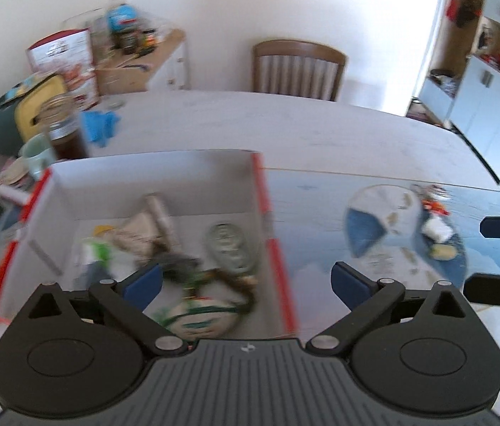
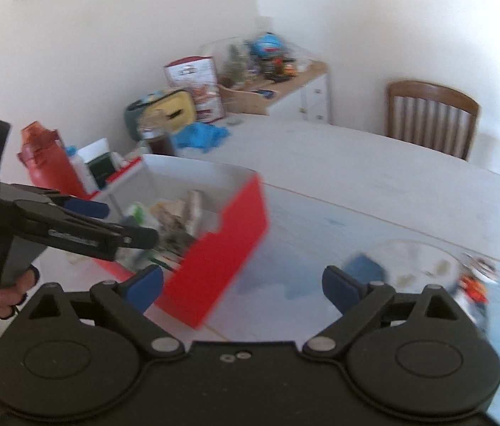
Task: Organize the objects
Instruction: 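Withdraw both grippers from the box back toward the table items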
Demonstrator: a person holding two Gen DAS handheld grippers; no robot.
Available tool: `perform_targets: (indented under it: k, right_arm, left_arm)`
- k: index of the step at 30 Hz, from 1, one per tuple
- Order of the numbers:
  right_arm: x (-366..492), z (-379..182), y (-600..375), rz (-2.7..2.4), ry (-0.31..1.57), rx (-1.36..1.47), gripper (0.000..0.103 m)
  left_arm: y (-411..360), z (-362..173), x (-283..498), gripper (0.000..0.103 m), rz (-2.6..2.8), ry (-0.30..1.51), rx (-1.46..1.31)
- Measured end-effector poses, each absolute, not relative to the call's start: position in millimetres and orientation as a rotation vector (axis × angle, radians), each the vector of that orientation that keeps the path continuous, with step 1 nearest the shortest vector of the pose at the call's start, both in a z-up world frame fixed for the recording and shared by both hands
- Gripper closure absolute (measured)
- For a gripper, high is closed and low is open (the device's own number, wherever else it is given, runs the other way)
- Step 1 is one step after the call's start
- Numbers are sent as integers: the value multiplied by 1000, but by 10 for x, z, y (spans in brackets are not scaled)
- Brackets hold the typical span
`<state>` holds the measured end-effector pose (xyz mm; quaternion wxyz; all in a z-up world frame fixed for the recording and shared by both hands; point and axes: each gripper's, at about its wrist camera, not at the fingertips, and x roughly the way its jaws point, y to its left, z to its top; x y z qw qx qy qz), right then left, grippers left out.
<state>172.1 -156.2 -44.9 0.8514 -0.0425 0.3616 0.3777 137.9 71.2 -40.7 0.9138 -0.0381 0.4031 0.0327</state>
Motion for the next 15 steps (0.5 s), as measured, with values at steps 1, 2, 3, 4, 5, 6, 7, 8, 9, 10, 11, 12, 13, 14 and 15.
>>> perform_targets:
  k: [1, 2, 3, 4, 5, 6, 7, 8, 9, 10, 11, 12, 13, 14, 15]
  right_arm:
    - [1742, -467, -1679, 778, 768, -85, 7]
    - [1764, -486, -1785, 761, 778, -82, 7]
    - [1795, -508, -1892, 746, 788, -78, 7]
    - [1822, -534, -2000, 730, 795, -77, 7]
    - [1849, -554, -2103, 709, 800, -79, 7]
    - [1872, -574, -2185, 692, 804, -80, 7]
    - [1900, -598, -2284, 675, 807, -80, 7]
    - [1926, -619, -2370, 659, 810, -78, 7]
    - [1958, -639, -2454, 643, 815, -74, 7]
    - [1995, -659, -2539, 630, 821, -63, 7]
    - [2031, -677, -2608, 621, 830, -50, 7]
    - [2062, -697, -2683, 612, 837, -38, 7]
    - [2092, -719, -2748, 603, 842, -35, 7]
    - [2122, -739, -2808, 594, 843, -37, 7]
    - [2158, -758, -2875, 586, 843, -39, 7]
  left_arm:
    - [612, -423, 1402, 1, 45, 826, -77]
    - [522, -439, 1425, 1, 24, 823, -77]
    - [423, -455, 1450, 1, 4, 822, -74]
    - [324, -469, 1478, 1, -13, 821, -69]
    - [223, -481, 1506, 1, -31, 820, -62]
    - [125, -492, 1537, 1, -49, 818, -57]
    - [28, -503, 1566, 1, -66, 815, -54]
    - [-66, -513, 1597, 1, -84, 815, -51]
    - [-165, -526, 1632, 1, -102, 813, -50]
    - [-245, -539, 1662, 1, -117, 812, -50]
    - [-328, -554, 1687, 1, -130, 810, -49]
    - [-422, -571, 1720, 1, -142, 806, -45]
    - [-497, -589, 1751, 1, -148, 804, -40]
    - [-572, -608, 1784, 1, -153, 803, -34]
    - [-658, -631, 1817, 1, -158, 802, -27]
